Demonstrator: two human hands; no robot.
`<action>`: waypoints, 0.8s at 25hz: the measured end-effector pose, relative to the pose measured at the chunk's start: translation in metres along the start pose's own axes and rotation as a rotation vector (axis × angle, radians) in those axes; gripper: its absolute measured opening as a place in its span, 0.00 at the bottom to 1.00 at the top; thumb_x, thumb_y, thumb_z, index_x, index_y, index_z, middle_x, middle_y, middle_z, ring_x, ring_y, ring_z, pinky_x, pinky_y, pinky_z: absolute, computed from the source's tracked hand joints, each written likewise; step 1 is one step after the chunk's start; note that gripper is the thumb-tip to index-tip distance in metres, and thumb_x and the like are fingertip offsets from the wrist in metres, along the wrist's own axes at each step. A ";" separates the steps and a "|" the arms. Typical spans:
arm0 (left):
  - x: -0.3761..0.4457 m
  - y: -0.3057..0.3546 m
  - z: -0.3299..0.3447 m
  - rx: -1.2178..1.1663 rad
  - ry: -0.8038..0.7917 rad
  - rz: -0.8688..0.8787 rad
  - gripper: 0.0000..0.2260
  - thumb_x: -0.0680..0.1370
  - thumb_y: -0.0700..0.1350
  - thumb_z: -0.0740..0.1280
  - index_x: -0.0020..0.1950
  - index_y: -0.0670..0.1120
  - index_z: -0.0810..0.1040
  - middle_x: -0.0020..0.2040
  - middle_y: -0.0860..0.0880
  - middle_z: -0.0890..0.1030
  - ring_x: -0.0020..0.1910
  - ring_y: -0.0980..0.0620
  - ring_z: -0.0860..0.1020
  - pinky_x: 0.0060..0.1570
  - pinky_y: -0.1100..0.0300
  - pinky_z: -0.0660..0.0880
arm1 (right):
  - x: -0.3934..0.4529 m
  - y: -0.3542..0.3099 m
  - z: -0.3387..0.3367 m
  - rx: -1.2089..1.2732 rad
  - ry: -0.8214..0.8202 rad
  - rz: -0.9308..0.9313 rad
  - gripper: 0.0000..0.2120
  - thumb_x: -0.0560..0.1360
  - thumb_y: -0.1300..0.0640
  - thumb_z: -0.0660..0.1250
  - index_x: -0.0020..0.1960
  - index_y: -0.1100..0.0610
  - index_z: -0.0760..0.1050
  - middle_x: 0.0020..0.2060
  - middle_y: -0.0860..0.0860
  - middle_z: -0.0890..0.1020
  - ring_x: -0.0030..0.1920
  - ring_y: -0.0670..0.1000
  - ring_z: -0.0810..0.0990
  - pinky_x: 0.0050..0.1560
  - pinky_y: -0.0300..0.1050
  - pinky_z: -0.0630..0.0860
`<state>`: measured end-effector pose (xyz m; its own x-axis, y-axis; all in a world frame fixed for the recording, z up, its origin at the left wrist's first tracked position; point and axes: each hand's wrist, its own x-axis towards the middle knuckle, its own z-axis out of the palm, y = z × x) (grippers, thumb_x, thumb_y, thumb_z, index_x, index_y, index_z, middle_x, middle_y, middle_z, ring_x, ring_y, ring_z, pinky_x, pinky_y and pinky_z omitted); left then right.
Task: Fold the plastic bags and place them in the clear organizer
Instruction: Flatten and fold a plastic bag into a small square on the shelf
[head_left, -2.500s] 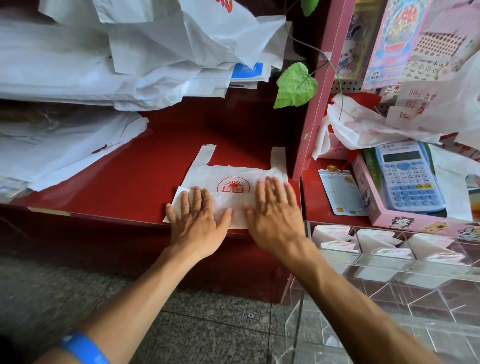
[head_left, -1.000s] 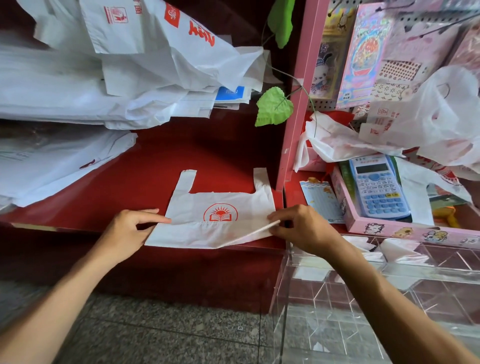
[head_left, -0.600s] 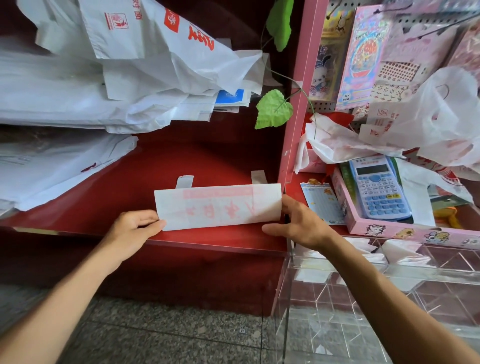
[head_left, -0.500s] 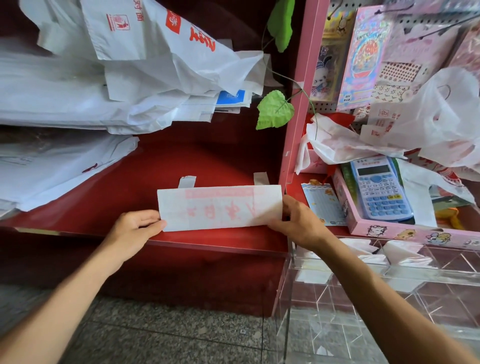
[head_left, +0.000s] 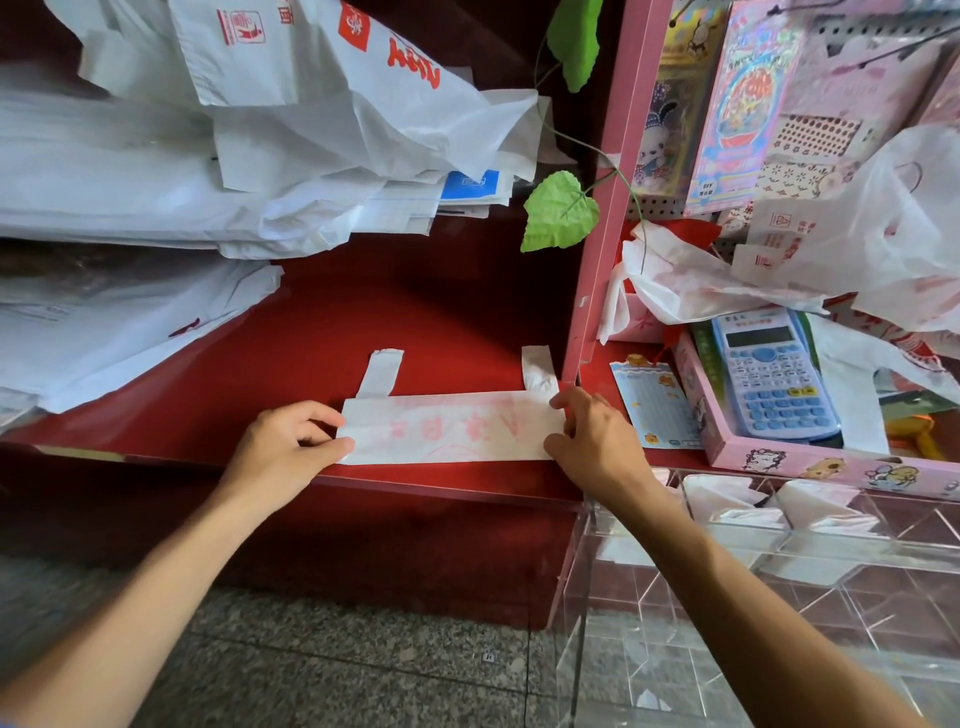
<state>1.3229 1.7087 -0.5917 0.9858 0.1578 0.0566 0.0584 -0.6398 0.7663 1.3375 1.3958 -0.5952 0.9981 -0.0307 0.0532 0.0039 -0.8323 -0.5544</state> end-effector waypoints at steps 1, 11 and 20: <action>0.000 0.000 0.002 0.033 0.001 0.006 0.06 0.72 0.43 0.76 0.44 0.51 0.82 0.32 0.52 0.83 0.32 0.56 0.79 0.39 0.59 0.72 | -0.002 0.001 0.002 -0.044 0.027 -0.031 0.25 0.70 0.59 0.66 0.67 0.53 0.72 0.54 0.52 0.75 0.53 0.58 0.76 0.55 0.53 0.74; -0.002 0.020 0.048 0.474 -0.178 0.588 0.21 0.77 0.54 0.56 0.61 0.47 0.81 0.61 0.52 0.80 0.60 0.51 0.76 0.63 0.60 0.65 | -0.020 -0.018 0.032 -0.353 -0.144 -0.456 0.35 0.77 0.41 0.37 0.76 0.52 0.65 0.76 0.52 0.66 0.76 0.56 0.61 0.78 0.55 0.49; -0.002 0.021 0.062 0.517 -0.470 0.520 0.31 0.79 0.67 0.48 0.80 0.58 0.52 0.78 0.62 0.44 0.77 0.63 0.41 0.75 0.63 0.39 | -0.018 -0.021 0.042 -0.424 -0.064 -0.450 0.33 0.72 0.49 0.45 0.70 0.61 0.71 0.72 0.61 0.71 0.72 0.61 0.70 0.74 0.59 0.60</action>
<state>1.3314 1.6485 -0.6150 0.8633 -0.5032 -0.0382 -0.4657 -0.8236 0.3237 1.3221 1.4367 -0.6194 0.9062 0.3960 0.1481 0.4131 -0.9040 -0.1105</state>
